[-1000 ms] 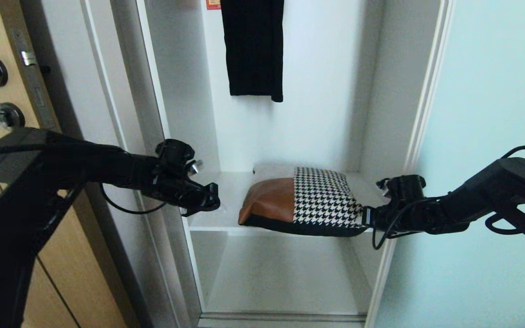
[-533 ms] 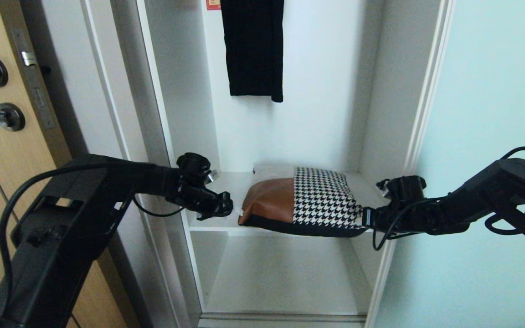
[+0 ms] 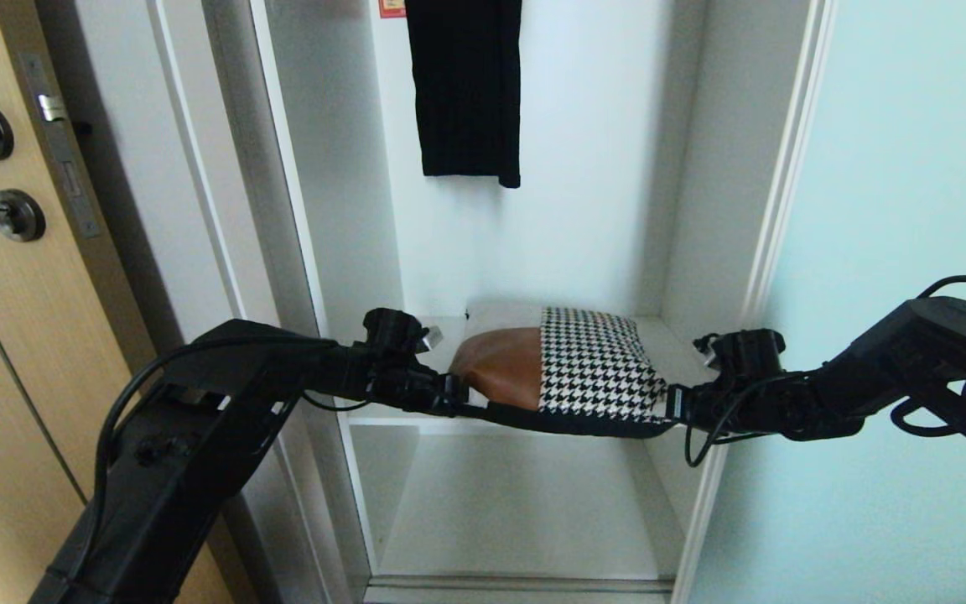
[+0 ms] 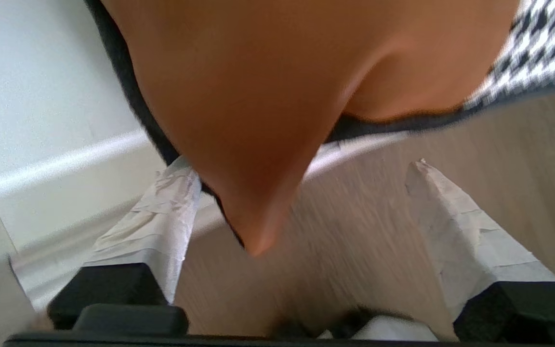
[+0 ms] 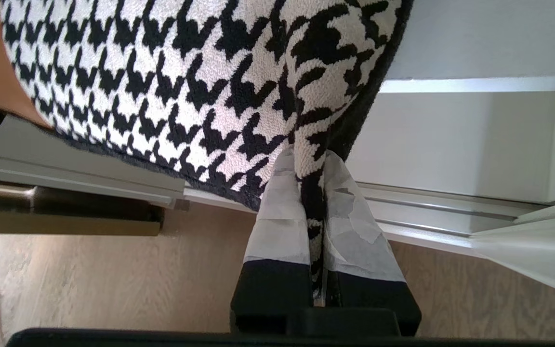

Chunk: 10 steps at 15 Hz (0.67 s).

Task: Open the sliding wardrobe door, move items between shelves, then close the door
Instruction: Place the pillow on the lower shelf

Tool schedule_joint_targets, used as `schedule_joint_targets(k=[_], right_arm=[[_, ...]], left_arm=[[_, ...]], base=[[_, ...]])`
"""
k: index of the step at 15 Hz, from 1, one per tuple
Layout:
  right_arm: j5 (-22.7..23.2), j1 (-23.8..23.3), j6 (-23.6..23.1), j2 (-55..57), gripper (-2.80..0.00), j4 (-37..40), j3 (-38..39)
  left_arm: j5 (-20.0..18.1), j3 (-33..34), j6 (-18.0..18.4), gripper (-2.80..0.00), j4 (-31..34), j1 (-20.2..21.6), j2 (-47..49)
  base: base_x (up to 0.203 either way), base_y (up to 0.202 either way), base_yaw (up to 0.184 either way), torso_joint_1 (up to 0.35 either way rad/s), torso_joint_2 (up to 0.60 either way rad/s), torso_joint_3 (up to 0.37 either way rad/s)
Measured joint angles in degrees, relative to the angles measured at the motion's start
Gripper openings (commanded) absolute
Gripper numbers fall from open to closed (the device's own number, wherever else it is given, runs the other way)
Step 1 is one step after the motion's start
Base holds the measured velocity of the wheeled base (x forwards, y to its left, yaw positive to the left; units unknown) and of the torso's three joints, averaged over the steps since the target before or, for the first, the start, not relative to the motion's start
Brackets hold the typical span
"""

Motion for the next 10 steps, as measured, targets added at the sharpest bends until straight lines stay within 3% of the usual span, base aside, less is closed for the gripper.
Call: schedule_joint_targets(k=[3, 8, 9, 10], right_arm=[[0.53, 0.05, -0.01, 0.0, -2.8, -0.58, 0.46], [0.71, -0.01, 0.02, -0.05, -2.8, -0.71, 1.01], [0.71, -0.04, 0.05, -0.05, -2.8, -0.69, 1.01], [0.74, -0.09, 0.05, -0.05, -2.8, -0.71, 0.99]], left_arm=[[1.18, -0.07, 0.33, 0.0, -4.65, -0.19, 1.03], [4.84, 0.41, 2.76, 0.0, -5.85, -0.16, 1.08], [5.84, 0.34, 2.81, -0.94, -6.04, -0.16, 1.1], [6.53, 0.23, 2.86, -2.8, -6.43, 0.0, 1.16]], base=[[0.0, 0.0, 0.0, 0.0, 0.0, 0.0], [0.0, 0.0, 0.0, 0.0, 0.0, 0.0], [0.0, 0.0, 0.0, 0.0, 0.0, 0.0], [0.0, 0.0, 0.0, 0.0, 0.0, 0.0]])
